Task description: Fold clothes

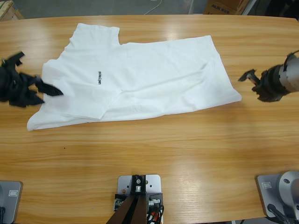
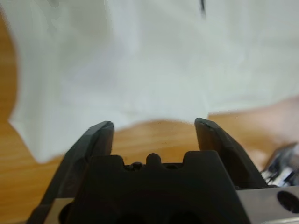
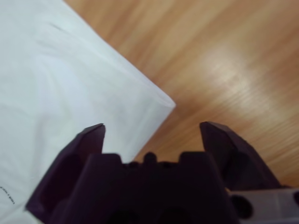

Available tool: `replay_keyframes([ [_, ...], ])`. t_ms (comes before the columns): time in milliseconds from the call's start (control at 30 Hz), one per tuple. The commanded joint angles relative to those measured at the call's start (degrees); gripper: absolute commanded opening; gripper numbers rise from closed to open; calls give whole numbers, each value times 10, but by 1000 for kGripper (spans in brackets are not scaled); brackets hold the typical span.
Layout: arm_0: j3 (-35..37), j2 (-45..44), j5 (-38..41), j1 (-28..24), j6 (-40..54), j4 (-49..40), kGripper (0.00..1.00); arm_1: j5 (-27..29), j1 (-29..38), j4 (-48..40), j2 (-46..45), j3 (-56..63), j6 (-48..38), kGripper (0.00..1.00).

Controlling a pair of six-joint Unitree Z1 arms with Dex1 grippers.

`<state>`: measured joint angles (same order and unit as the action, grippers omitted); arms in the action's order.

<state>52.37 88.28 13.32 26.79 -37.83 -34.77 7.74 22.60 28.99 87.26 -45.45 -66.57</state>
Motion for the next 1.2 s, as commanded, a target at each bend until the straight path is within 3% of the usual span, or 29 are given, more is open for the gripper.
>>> replay_keyframes([
  [33,-59,21,-28,49,-23,8,646,-45,-21,-59,39,47,-37,718],
  [133,-58,37,-34,48,-23,11,646,-58,-46,-84,48,53,-36,646],
  [600,-57,60,-33,48,-24,32,660,-73,-76,-115,117,45,-30,593],
  [967,-57,67,-33,47,-24,36,665,-73,-76,-115,122,53,-14,20],
  [1100,-57,67,-33,47,-24,36,669,-72,-72,-113,119,56,-14,0],
  [1200,-57,67,-32,47,-24,36,669,-41,-61,-56,102,49,-36,0],
])
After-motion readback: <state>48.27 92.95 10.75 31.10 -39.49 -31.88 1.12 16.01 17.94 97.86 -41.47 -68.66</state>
